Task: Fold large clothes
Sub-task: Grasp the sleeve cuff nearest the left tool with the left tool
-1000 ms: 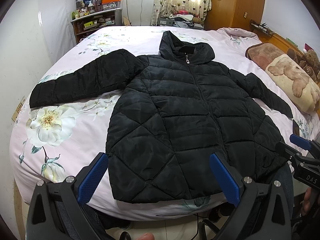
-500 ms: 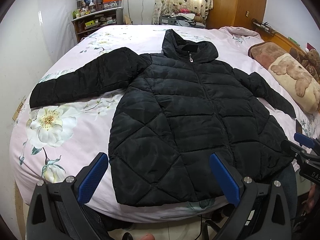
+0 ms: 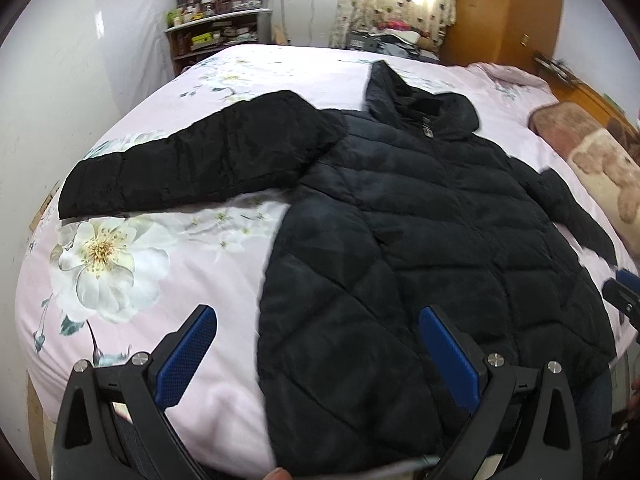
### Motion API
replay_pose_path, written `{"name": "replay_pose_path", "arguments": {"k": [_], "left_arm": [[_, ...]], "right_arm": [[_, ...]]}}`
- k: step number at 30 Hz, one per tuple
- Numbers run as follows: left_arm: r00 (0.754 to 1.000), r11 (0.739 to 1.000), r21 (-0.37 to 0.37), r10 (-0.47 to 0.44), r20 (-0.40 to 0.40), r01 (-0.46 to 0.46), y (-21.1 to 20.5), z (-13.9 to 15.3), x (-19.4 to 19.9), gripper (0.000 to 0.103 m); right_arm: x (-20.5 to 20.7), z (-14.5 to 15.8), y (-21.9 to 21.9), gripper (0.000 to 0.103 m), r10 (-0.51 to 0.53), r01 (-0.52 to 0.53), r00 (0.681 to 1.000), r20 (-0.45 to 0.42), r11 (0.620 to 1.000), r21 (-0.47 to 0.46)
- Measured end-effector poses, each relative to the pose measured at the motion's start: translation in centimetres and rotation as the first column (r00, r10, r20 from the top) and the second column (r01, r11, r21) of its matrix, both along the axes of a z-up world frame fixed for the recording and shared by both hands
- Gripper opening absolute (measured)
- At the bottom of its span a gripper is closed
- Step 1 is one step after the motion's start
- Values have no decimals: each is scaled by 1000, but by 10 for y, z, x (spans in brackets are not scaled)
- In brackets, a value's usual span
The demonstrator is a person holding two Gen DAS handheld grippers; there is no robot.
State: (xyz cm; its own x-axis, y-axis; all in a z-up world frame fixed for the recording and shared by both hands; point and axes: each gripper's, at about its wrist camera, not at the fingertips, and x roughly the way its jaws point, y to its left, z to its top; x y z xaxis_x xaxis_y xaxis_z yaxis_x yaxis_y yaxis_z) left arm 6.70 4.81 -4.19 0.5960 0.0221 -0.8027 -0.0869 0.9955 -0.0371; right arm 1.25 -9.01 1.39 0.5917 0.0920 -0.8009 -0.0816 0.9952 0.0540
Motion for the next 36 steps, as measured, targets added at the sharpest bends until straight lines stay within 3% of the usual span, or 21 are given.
{"name": "replay_pose_path", "arguments": {"k": [8,16,23,31,36], "left_arm": [[993,993,-18,116,-14,-116,58,-22,50,99],[966,966,-36,254,-39,-255,125,-46,90,99],[919,917,-62,393,-33,-394,185,-63,105,98],[838,828,-149,545,-15,-541,244,-81,109,94],[827,825,-98,561,29,-556,248,-84,116,84]], "right_arm": [[51,-17,14,77,52,-52,998,-18,999,-15],[98,-37,33,77,95,-96,995,-40,995,-28],[129,-55,43,77,108,-111,992,-69,993,-38],[143,-74,37,77,82,-88,991,-106,995,-56],[146,-82,29,77,57,-65,990,-126,996,-60]]}}
